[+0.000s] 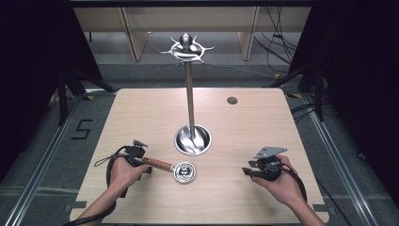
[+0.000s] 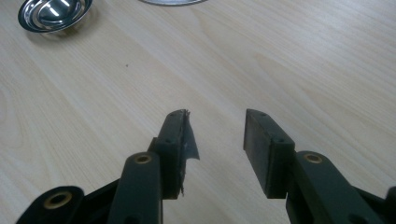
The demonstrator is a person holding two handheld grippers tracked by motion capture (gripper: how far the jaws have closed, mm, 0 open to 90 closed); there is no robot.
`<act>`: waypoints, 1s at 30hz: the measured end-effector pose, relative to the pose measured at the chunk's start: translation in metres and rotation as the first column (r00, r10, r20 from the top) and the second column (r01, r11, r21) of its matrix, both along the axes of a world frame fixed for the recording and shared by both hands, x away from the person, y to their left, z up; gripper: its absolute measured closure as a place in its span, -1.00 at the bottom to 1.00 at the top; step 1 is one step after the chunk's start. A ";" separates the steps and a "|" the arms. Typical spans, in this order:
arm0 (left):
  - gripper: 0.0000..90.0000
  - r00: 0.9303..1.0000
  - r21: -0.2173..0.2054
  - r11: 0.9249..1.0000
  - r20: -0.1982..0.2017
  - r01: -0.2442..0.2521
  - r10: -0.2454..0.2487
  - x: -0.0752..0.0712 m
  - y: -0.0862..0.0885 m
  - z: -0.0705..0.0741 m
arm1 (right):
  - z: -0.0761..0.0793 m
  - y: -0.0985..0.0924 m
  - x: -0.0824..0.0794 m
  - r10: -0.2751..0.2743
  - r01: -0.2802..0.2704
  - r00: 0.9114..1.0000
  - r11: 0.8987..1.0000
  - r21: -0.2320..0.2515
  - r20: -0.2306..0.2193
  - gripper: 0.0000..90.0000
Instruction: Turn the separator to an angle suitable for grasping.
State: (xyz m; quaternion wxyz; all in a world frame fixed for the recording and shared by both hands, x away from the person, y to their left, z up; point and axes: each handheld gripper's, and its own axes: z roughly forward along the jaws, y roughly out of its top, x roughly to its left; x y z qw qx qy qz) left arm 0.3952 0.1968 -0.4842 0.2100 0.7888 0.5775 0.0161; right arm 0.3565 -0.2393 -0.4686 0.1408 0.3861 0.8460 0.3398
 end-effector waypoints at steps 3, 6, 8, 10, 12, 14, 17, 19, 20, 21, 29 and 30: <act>0.99 1.000 0.014 1.000 0.002 -0.014 0.014 0.002 0.000 -0.001 | 0.000 -0.001 0.000 0.002 -0.002 1.000 1.000 -0.004 0.004 0.34; 0.99 1.000 0.021 1.000 0.000 0.004 -0.004 0.007 0.000 -0.002 | 0.001 0.000 -0.001 -0.001 0.001 1.000 1.000 -0.003 -0.006 0.34; 0.99 1.000 0.026 1.000 -0.003 0.007 -0.007 0.010 -0.002 -0.003 | 0.002 -0.001 -0.001 0.004 -0.004 1.000 1.000 -0.009 -0.013 0.33; 0.99 1.000 0.031 0.999 -0.007 0.015 -0.014 0.013 -0.004 -0.003 | 0.001 0.000 0.000 -0.007 0.007 1.000 1.000 0.007 0.007 0.33; 0.99 1.000 0.036 0.999 -0.003 0.012 -0.011 0.017 -0.006 -0.003 | 0.005 -0.003 -0.001 0.005 -0.006 0.999 1.000 -0.025 -0.037 0.33; 0.99 1.000 0.043 0.999 -0.007 0.018 -0.018 0.021 -0.008 -0.003 | 0.005 -0.004 0.000 0.007 -0.008 0.999 1.000 -0.027 -0.034 0.33; 0.99 1.000 0.051 0.998 -0.008 0.020 -0.019 0.026 -0.013 -0.002 | 0.006 -0.003 -0.001 0.004 -0.005 0.999 1.000 -0.025 -0.039 0.32; 0.99 1.000 0.050 0.999 -0.010 0.020 -0.019 0.032 -0.015 -0.002 | 0.007 -0.003 -0.002 0.001 -0.002 0.999 1.000 -0.023 -0.044 0.32; 0.99 1.000 0.049 0.999 -0.005 0.008 -0.008 0.034 -0.016 -0.002 | 0.007 -0.002 -0.002 0.002 -0.002 0.999 1.000 -0.019 -0.042 0.32; 0.99 1.000 0.047 0.999 -0.006 0.005 -0.005 0.037 -0.018 -0.002 | 0.004 -0.001 -0.002 0.003 -0.003 1.000 1.000 -0.012 -0.007 0.32; 0.98 0.999 0.056 0.998 -0.024 -0.025 0.026 0.059 -0.031 -0.001 | 0.007 -0.003 -0.002 0.006 -0.007 0.999 1.000 -0.024 -0.041 0.31; 0.98 0.999 0.056 0.998 -0.024 -0.025 0.026 0.059 -0.031 -0.001 | 0.006 -0.004 -0.001 0.009 -0.010 0.999 1.000 -0.028 -0.030 0.31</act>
